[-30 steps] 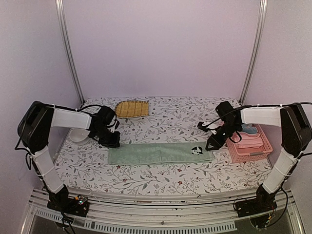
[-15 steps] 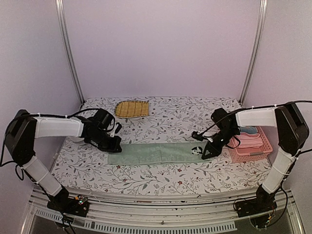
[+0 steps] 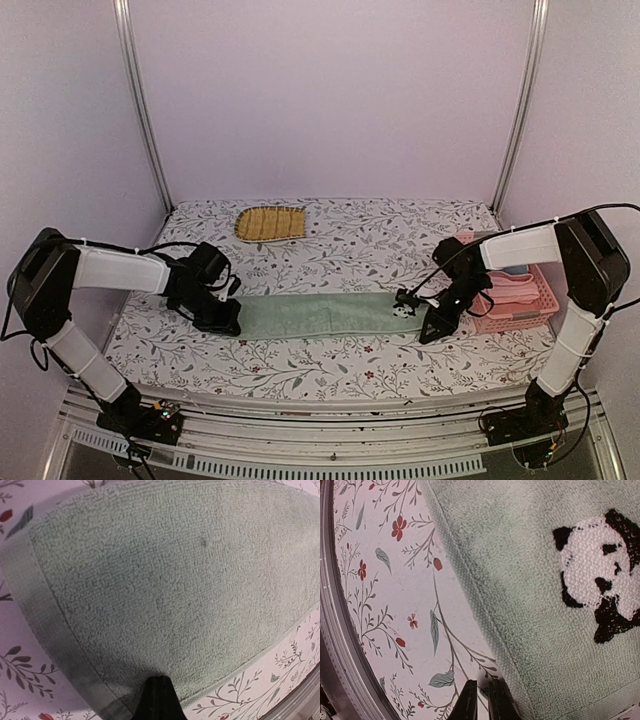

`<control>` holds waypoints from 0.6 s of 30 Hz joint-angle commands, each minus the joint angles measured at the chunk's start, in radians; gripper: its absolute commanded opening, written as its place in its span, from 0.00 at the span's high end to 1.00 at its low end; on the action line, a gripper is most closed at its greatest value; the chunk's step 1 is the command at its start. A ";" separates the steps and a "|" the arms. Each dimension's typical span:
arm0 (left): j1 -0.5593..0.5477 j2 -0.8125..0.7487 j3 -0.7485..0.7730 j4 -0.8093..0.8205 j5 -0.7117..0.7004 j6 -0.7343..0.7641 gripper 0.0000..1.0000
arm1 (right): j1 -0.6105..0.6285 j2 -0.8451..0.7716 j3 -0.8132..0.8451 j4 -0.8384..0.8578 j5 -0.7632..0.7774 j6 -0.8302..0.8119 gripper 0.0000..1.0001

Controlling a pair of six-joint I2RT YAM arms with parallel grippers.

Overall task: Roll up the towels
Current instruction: Smooth out the towel at the center of the board.

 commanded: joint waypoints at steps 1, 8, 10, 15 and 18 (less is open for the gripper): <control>0.001 0.020 -0.032 -0.089 0.001 -0.015 1.00 | -0.008 0.070 -0.009 0.057 0.215 -0.003 0.86; -0.041 -0.117 -0.113 -0.069 0.055 -0.138 1.00 | -0.078 0.082 0.099 0.027 0.257 -0.046 0.86; -0.070 -0.136 -0.132 -0.055 0.063 -0.177 1.00 | -0.079 0.076 0.123 -0.002 0.247 -0.057 0.85; -0.096 -0.191 -0.086 -0.097 0.039 -0.201 1.00 | -0.080 -0.020 0.144 -0.144 0.114 -0.167 0.79; -0.095 -0.246 -0.015 -0.136 -0.020 -0.175 0.93 | -0.080 -0.081 0.205 -0.169 0.111 -0.160 0.76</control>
